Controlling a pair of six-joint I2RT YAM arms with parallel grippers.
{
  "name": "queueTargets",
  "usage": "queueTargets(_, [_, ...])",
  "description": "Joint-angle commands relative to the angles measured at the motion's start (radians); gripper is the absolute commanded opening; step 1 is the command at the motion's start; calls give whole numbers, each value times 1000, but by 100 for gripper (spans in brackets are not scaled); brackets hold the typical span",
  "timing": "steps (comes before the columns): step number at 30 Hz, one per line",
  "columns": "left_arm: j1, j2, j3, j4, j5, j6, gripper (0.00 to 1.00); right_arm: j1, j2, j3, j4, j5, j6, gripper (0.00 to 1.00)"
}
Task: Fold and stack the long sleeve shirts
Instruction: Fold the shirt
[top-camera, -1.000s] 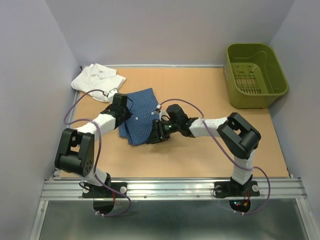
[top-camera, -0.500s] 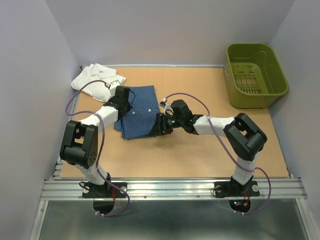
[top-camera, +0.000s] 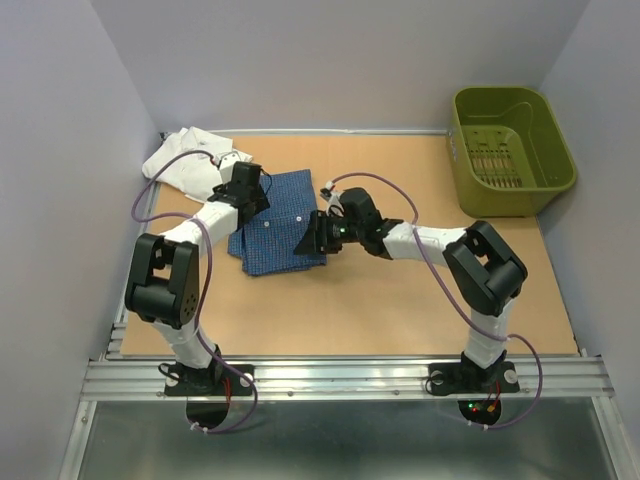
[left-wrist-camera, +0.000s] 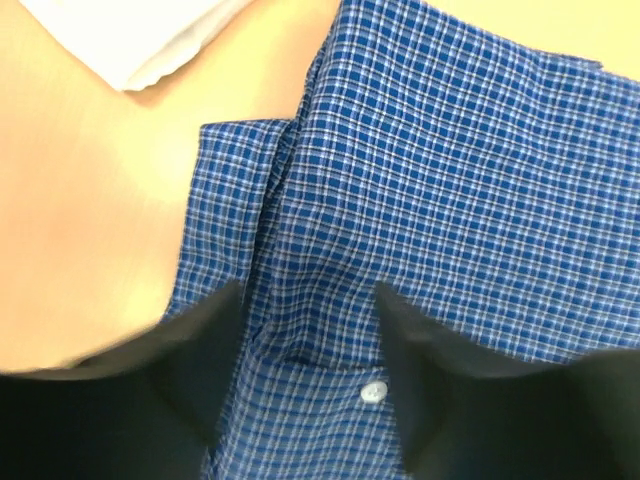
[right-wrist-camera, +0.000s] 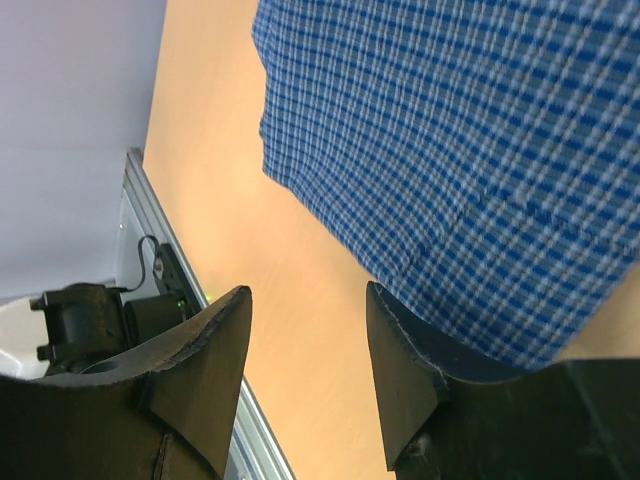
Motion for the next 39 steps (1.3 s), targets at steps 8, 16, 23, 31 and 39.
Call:
queueTargets(8, [6,-193,-42,-62,75,-121,79,-42,176,-36,218,-31,117,55])
queueTargets(16, [6,-14,-13,-7,111,-95,75,-65,207,-94,250,-16,117,55])
queueTargets(23, [3,169,80,-15,152,-52,69,-65,171,-161,183,-34,169,54])
queueTargets(31, [-126,246,114,5,200,60,67,11,100,-215,109,-45,204,54])
queueTargets(39, [-190,126,88,71,171,196,76,148,16,-189,130,17,272,54])
